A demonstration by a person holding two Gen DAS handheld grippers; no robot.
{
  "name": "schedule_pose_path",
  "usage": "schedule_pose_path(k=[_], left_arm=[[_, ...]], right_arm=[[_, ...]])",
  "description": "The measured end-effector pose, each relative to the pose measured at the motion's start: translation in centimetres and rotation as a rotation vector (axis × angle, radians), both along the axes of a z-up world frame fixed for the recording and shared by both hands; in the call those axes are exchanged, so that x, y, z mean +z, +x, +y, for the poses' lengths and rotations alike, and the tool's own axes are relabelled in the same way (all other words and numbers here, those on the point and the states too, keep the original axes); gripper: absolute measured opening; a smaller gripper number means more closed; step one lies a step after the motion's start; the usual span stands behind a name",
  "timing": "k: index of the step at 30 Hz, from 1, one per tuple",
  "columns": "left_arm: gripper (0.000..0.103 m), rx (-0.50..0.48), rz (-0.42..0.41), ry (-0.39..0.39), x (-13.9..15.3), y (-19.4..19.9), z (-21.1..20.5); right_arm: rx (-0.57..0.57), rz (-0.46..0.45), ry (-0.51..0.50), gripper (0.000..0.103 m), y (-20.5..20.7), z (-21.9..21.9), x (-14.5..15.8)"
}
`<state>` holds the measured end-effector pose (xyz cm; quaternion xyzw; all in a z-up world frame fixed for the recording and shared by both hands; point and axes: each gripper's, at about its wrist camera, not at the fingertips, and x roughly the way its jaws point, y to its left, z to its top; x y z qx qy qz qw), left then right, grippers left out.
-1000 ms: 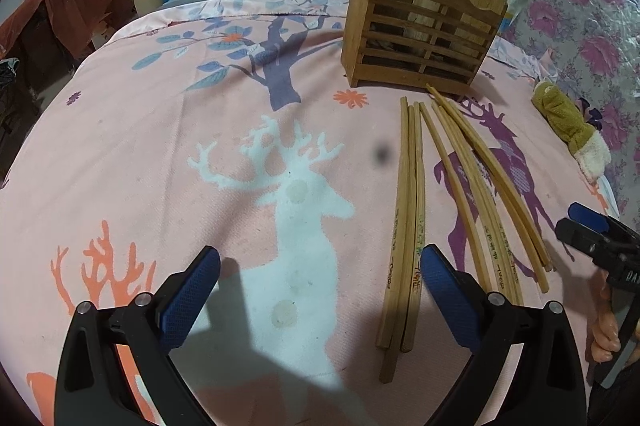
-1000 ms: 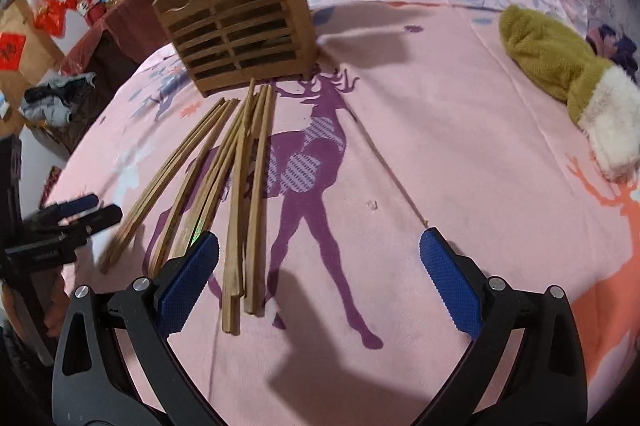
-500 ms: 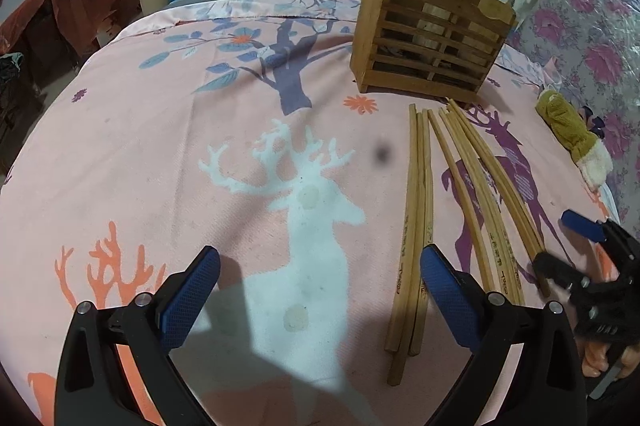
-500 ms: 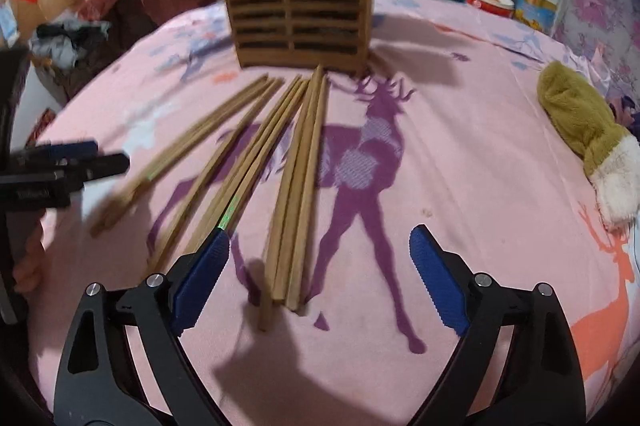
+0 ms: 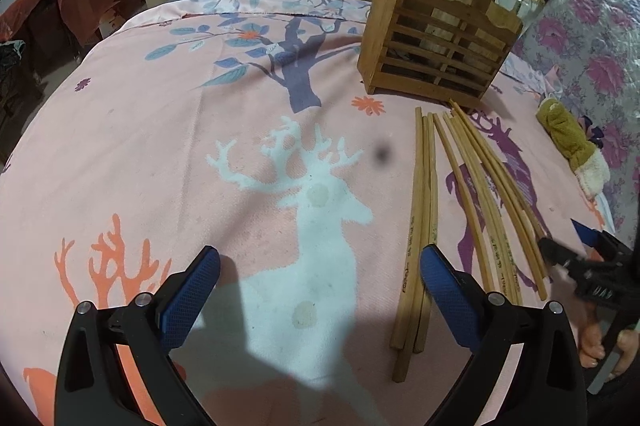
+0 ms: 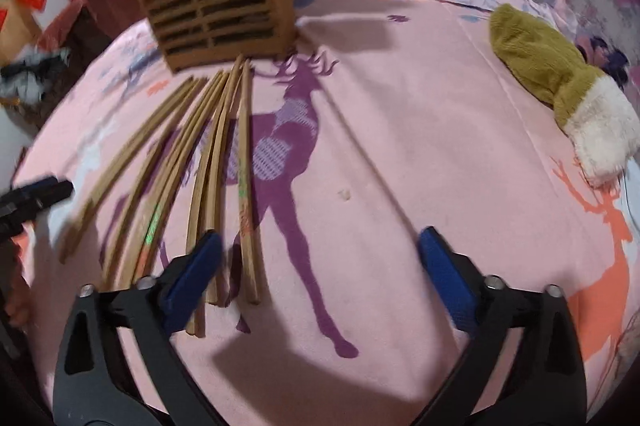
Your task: Organize utensils
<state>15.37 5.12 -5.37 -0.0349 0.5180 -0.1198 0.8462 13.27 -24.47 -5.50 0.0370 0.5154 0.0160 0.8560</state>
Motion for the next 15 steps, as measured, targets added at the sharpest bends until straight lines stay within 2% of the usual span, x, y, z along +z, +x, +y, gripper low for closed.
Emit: schedule_pose_path(k=[2,7,15], left_arm=[[0.098,-0.008,0.004,-0.014,0.0,-0.2,0.0],[0.098,-0.031,0.017,-0.025,-0.2,-0.4,-0.3],[0.098,-0.061,0.002,0.104,-1.0,-0.3,-1.6]], right_arm=[[0.014,-0.016,-0.061,0.097,-0.2,0.8,-0.2],[0.01,-0.022,-0.049,0.098,-0.4,0.6,-0.3],[0.007,-0.025,-0.051,0.098,-0.4,0.7,-0.3]])
